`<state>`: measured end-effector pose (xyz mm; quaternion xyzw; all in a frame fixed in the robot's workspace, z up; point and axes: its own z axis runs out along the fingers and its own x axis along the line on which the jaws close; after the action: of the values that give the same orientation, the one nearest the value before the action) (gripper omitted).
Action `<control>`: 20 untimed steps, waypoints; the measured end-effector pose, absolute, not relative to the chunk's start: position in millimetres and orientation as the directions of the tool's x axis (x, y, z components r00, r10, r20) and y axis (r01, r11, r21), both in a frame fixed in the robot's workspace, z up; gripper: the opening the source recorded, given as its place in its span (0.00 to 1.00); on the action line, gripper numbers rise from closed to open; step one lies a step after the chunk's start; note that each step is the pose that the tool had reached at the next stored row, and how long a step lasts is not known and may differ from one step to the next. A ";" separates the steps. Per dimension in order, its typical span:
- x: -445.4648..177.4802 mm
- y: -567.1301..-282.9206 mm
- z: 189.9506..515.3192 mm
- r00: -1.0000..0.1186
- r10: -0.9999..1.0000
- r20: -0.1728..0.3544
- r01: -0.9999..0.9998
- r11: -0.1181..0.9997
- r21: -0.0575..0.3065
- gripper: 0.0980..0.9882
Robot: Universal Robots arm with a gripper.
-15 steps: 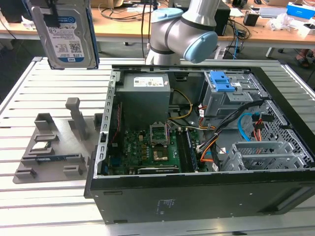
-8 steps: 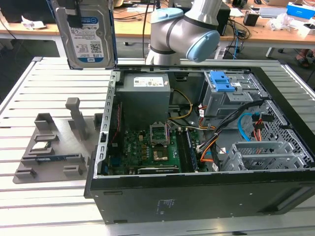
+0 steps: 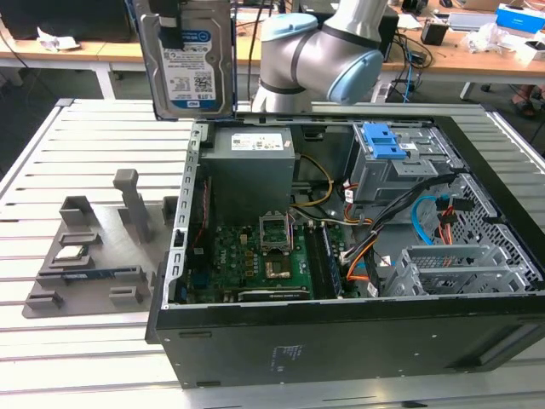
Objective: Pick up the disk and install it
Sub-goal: 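Pick up the disk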
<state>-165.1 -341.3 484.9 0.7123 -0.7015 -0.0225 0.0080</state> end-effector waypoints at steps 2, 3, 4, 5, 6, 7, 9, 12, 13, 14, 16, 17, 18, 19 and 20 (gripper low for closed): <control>-150.6 -341.3 484.9 0.015 -1.000 -0.021 -0.999 -0.016 0.043 0.30; -144.2 -341.3 484.9 0.015 -1.000 -0.021 -0.999 -0.016 0.043 0.30; -139.7 -341.3 484.8 0.015 -1.000 -0.021 -0.999 -0.016 0.043 0.30; -133.2 -341.3 484.9 0.015 -1.000 -0.021 -0.999 -0.016 0.043 0.30; -128.9 -341.3 484.9 0.015 -1.000 -0.021 -0.999 -0.015 0.043 0.30; -118.7 -341.3 484.8 0.015 -1.000 -0.021 -0.999 -0.016 0.043 0.30; -109.0 -341.3 484.9 0.015 -1.000 -0.021 -0.999 -0.016 0.043 0.30; -86.0 -341.3 484.9 0.015 -1.000 -0.021 -0.999 -0.015 0.043 0.30; -80.6 -341.3 484.9 0.015 -1.000 -0.021 -0.999 -0.016 0.043 0.30; -76.5 -341.3 484.9 0.015 -1.000 -0.021 -0.999 -0.016 0.043 0.30; -67.8 -341.3 484.9 0.015 -1.000 -0.021 -0.999 -0.016 0.043 0.30; -60.4 -341.3 484.9 0.015 -1.000 -0.021 -0.999 -0.015 0.043 0.30; -56.2 -341.3 484.9 0.015 -1.000 -0.021 -0.999 -0.016 0.043 0.30; -51.9 -341.3 484.9 0.015 -1.000 -0.021 -0.999 -0.015 0.043 0.30; -47.7 -341.3 484.9 0.015 -1.000 -0.021 -0.999 -0.016 0.043 0.30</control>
<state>-47.7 -341.3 484.9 0.7122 -0.7015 -0.0225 0.0079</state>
